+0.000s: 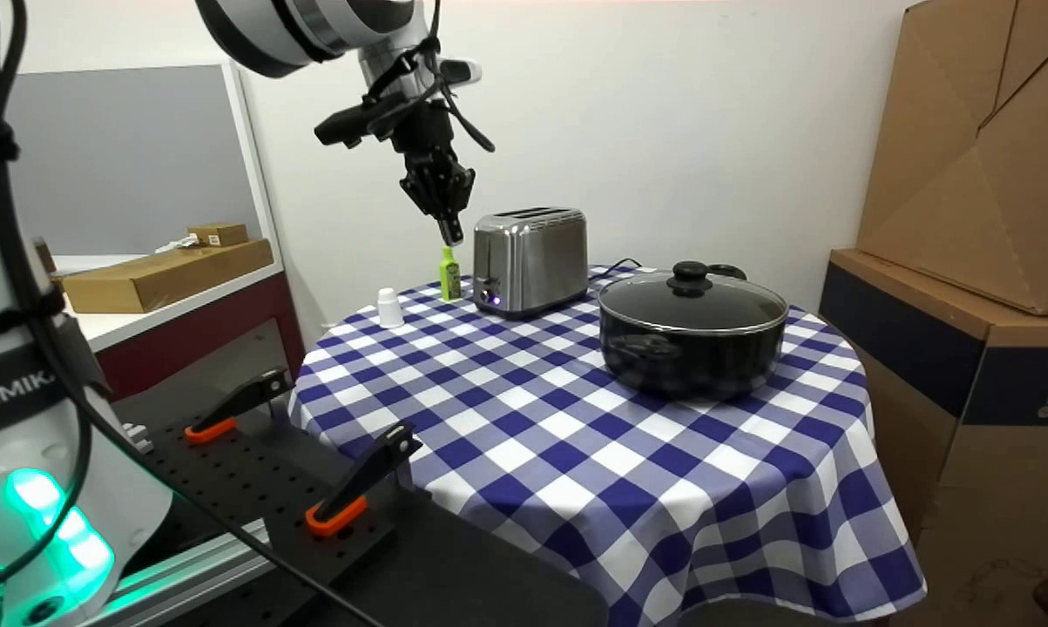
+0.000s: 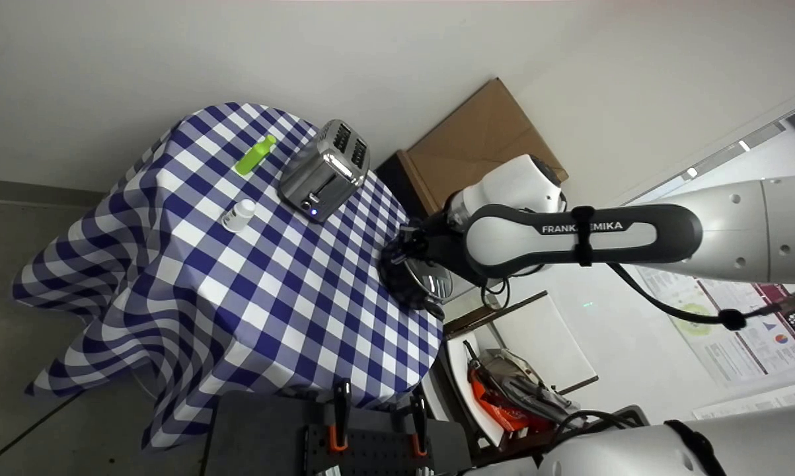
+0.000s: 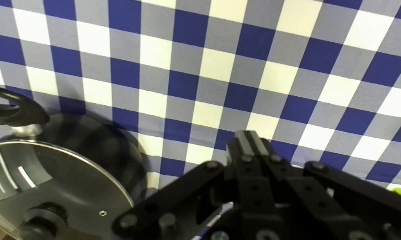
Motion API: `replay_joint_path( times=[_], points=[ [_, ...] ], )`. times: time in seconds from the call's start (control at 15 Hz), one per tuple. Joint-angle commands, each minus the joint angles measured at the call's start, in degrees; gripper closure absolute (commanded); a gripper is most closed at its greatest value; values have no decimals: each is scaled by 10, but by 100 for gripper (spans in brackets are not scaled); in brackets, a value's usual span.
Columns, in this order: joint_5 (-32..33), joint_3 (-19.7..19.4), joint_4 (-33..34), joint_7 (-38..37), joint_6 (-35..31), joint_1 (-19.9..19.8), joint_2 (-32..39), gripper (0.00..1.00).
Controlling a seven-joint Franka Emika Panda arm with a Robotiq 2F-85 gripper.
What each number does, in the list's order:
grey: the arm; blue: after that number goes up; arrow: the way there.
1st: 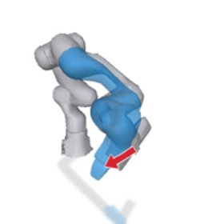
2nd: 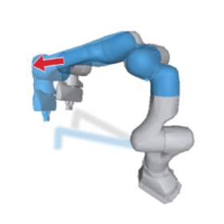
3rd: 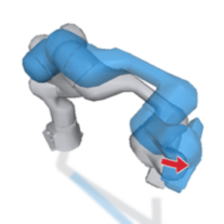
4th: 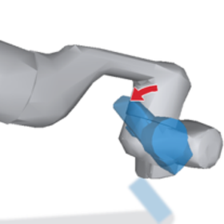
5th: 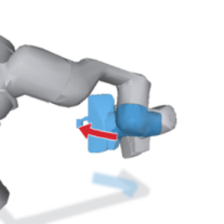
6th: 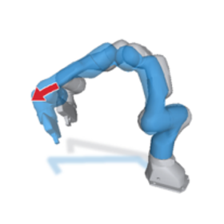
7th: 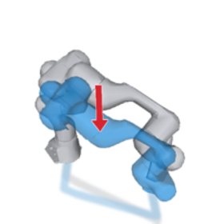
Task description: Push down the switch of the toaster
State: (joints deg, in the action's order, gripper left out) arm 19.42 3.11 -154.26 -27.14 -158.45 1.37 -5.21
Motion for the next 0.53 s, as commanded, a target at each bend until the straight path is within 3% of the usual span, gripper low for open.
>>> replay_joint_path(
  times=[0.0,0.2,0.27,0.47],
  points=[
    [-83,-24,-51,134,40,-8,-124,100],
    [-127,-40,-31,206,102,-5,-179,100],
    [-144,-46,-32,227,121,0,-199,74],
    [-168,-48,-27,252,186,-2,-243,60]
  ],
)
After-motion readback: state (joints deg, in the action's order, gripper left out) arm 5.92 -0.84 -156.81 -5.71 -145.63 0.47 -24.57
